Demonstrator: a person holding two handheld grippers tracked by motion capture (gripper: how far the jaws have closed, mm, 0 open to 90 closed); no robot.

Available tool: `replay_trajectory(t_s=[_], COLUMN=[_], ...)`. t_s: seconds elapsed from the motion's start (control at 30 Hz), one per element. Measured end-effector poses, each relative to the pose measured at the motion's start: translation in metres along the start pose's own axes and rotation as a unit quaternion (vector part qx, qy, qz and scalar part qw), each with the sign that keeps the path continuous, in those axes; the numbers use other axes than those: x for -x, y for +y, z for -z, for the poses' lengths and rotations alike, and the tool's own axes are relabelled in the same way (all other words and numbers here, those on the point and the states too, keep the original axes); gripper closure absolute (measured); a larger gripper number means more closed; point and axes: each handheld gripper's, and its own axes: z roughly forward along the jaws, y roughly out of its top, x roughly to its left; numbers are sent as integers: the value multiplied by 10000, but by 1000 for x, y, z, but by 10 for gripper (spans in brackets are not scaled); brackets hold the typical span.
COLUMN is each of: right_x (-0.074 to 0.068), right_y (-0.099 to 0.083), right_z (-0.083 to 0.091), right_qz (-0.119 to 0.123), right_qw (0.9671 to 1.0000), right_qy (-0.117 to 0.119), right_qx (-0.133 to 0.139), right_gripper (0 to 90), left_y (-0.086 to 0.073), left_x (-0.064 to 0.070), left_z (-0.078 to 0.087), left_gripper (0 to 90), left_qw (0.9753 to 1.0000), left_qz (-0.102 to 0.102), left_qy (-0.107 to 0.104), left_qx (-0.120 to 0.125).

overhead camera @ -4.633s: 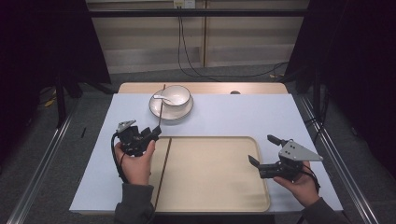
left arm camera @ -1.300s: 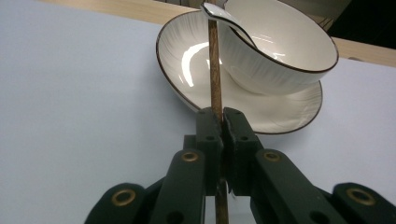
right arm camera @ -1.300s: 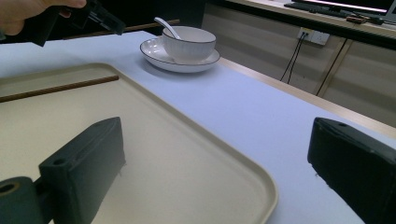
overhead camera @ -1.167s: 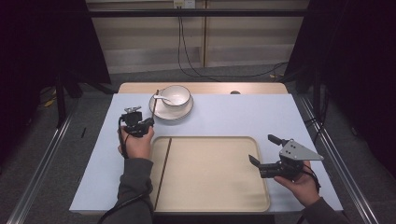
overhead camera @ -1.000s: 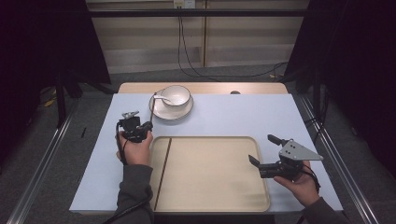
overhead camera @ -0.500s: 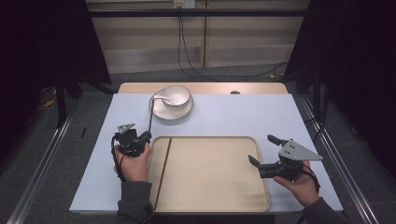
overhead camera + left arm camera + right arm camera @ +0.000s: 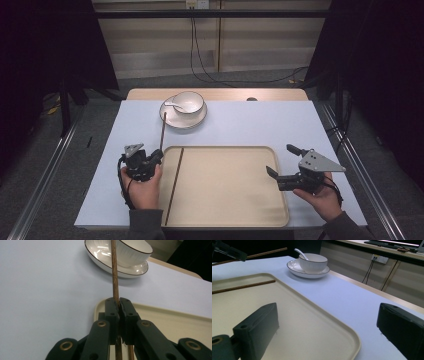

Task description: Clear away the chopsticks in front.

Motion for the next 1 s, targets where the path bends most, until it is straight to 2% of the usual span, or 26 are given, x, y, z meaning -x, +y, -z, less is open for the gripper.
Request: replay_trajectory(t_s=[0.27, 0.43, 0.5, 0.7, 0.8, 1.0], right_x=[0, -1, -1, -1, -1, -1], right_y=[0, 0, 0, 0, 0, 0], right_z=[0, 0, 0, 1, 1, 0], right_qz=[0, 29, 44, 0, 71, 34], right_qw=[10000, 10000, 10000, 10000, 10000, 10000], right_qy=[4, 5, 1, -47, -27, -4], right_qx=[3, -16, -16, -21, -1, -23], right_gripper=[36, 37, 37, 36, 36, 36], left_y=[-16, -26, -30, -37, -40, -47], left_x=[2, 3, 5, 6, 7, 7], left_z=[16, 21, 24, 30, 34, 41], left_gripper=[858, 858, 857, 858, 857, 857], left_qw=[9999, 9996, 9997, 9992, 9991, 9988], left_qz=[92, 155, 138, 160, 162, 195], left_qy=[-82, -218, -193, -302, -320, -324], left_qx=[-59, -93, -89, -204, -226, -325])
